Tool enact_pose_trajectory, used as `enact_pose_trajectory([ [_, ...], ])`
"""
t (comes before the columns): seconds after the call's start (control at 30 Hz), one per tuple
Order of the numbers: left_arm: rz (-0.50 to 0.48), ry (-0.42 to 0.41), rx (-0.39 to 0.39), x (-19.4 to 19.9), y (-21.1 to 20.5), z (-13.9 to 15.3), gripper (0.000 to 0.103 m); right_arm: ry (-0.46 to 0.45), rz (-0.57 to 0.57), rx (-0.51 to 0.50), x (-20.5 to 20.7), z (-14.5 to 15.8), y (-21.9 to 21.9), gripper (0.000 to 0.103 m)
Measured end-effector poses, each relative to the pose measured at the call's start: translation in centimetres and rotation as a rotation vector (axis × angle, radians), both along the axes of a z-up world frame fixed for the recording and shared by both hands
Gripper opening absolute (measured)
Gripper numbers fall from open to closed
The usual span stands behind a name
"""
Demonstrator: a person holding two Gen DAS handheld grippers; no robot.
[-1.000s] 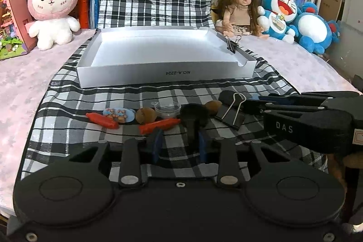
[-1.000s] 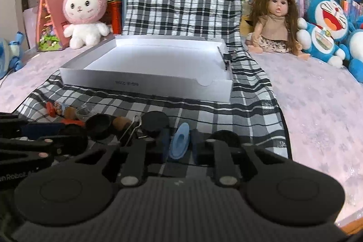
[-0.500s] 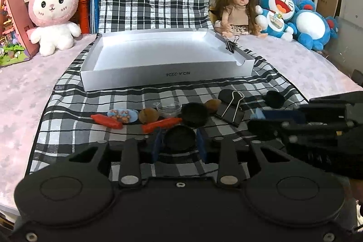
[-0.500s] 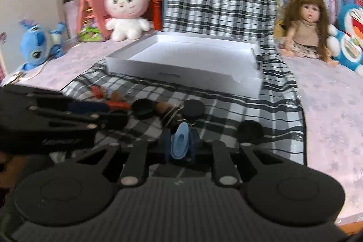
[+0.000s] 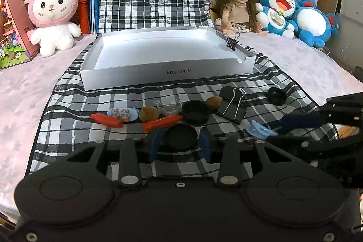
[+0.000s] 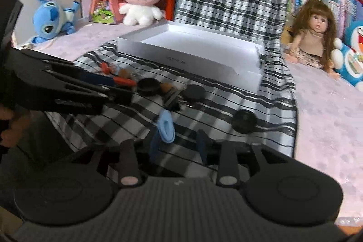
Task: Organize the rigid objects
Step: 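Grasp a black round lid with the left tool while the right grasps the blue clip, then carry the lid into the white tray with the left tool while the right carries the clip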
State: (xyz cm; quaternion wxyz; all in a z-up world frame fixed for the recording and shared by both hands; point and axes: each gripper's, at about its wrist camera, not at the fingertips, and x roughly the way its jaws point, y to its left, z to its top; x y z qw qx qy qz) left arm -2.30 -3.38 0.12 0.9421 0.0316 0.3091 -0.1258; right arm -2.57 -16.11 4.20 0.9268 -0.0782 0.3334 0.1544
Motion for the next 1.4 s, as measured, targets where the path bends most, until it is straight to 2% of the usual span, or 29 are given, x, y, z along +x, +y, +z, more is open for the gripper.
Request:
enact_pose_trajectory([
  [0.2,-0.003,-0.009,0.016,-0.1,0.0,-0.1,0.037,0.005,-0.115,-0.024,0.7,-0.1,-1.2,0.054],
  [0.3,-0.003,-0.011,0.02,-0.1,-0.1,-0.2,0.038,0.015,-0.089,0.039,0.4,0.2,-1.5,0.055],
  [0.43,0.005,-0.018,0.022,-0.1,-0.1,-0.3,0.04,0.025,-0.079,0.15,0.1,0.4,-1.3,0.062],
  [0.5,0.011,-0.024,0.024,-0.1,-0.1,-0.4,0.041,0.013,-0.089,0.172,-0.1,0.3,-0.8,0.065],
  [0.77,0.021,-0.044,0.013,0.3,0.0,-0.9,0.042,-0.042,-0.129,0.113,0.2,-0.4,1.5,0.068],
  [0.9,0.017,-0.051,0.01,0.0,0.0,-1.0,0.039,-0.051,-0.138,0.086,0.1,-0.9,2.0,0.068],
  [0.93,0.012,-0.05,0.005,0.0,0.0,-1.1,0.033,-0.05,-0.14,0.085,0.1,-0.9,2.0,0.067],
  [0.97,0.007,-0.049,0.001,0.0,0.0,-1.1,0.03,-0.049,-0.142,0.087,0.1,-1.0,2.0,0.063],
  [1.0,0.01,-0.05,-0.002,-0.2,-0.1,-1.0,0.03,-0.05,-0.147,0.085,0.0,-0.9,2.0,0.048],
  [1.03,0.015,-0.049,-0.008,-0.3,-0.1,-0.9,0.03,-0.053,-0.154,0.081,0.0,-0.9,2.0,0.045],
  [1.17,0.009,-0.04,-0.044,-0.5,0.1,-0.2,0.03,-0.053,-0.164,0.1,0.1,-0.4,1.7,0.045],
  [1.4,0.015,-0.09,-0.045,-0.1,0.7,2.6,0.03,-0.064,-0.238,0.145,1.5,1.5,0.6,0.044],
])
